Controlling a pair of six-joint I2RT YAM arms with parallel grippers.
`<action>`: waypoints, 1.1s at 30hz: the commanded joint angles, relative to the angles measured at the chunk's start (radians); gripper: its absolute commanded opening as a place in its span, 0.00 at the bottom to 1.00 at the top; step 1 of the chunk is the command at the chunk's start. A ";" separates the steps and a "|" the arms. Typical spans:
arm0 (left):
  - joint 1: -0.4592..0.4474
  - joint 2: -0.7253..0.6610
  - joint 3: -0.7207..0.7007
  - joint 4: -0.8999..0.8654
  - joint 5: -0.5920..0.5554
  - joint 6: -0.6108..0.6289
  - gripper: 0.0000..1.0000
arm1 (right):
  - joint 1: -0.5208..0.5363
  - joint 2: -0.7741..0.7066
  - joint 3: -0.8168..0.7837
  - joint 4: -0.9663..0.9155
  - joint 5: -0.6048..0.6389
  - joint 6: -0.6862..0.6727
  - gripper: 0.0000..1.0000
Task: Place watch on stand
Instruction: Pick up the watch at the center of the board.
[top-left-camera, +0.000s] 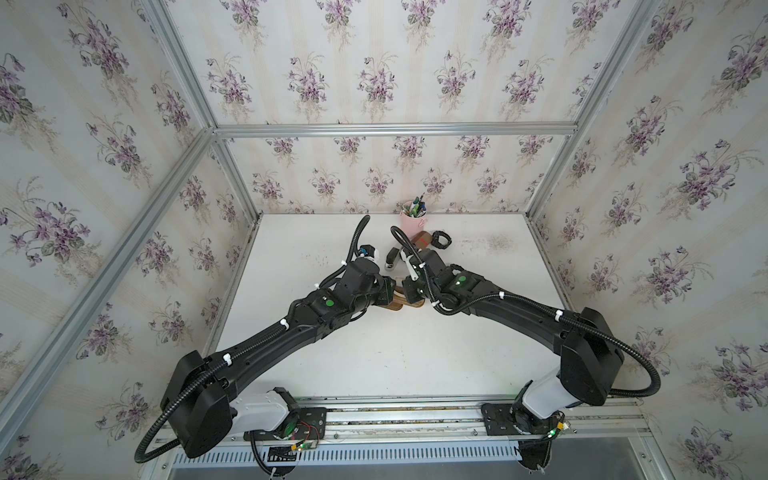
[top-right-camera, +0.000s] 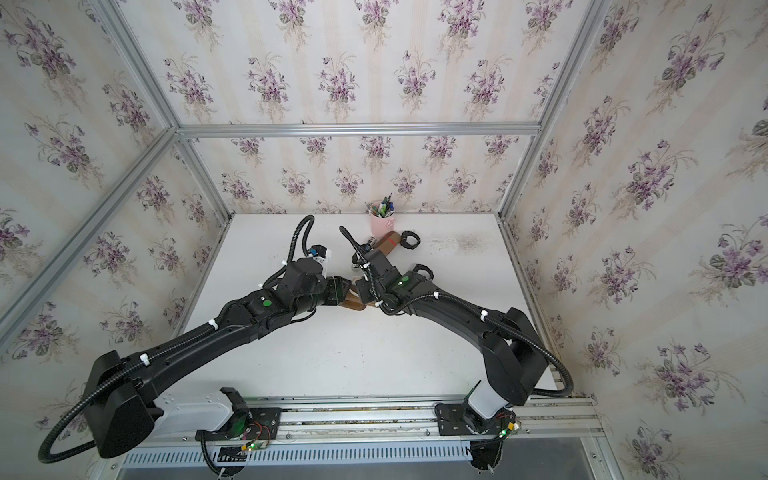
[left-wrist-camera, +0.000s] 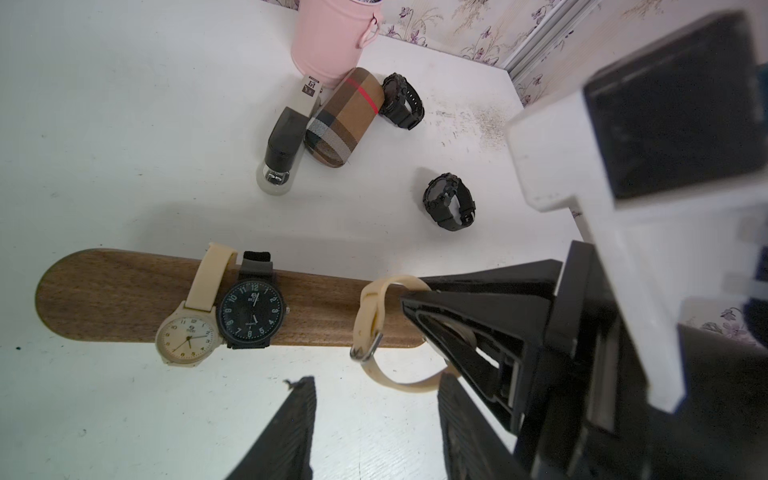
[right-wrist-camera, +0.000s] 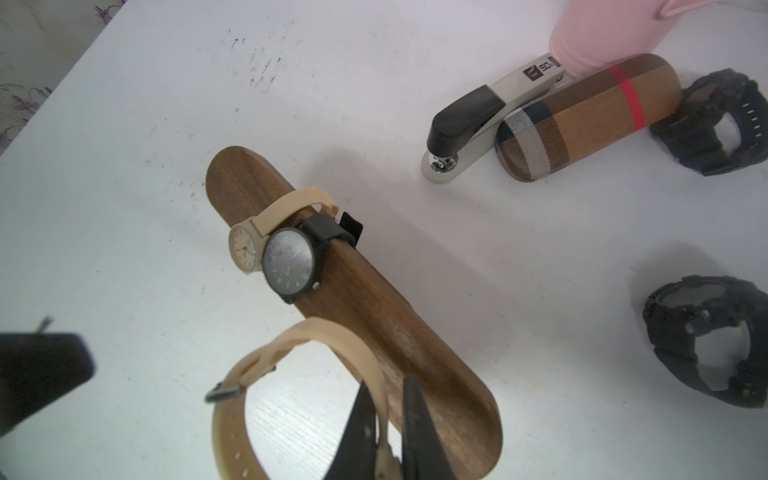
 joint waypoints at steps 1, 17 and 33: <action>0.000 0.013 0.006 0.013 -0.008 -0.004 0.49 | 0.022 -0.022 -0.010 0.041 0.017 0.021 0.08; -0.001 0.085 0.034 -0.017 0.011 0.047 0.20 | 0.084 -0.036 -0.004 0.012 0.093 0.018 0.07; -0.001 0.069 0.001 0.032 -0.016 0.074 0.04 | 0.101 -0.093 -0.021 0.035 0.035 0.036 0.27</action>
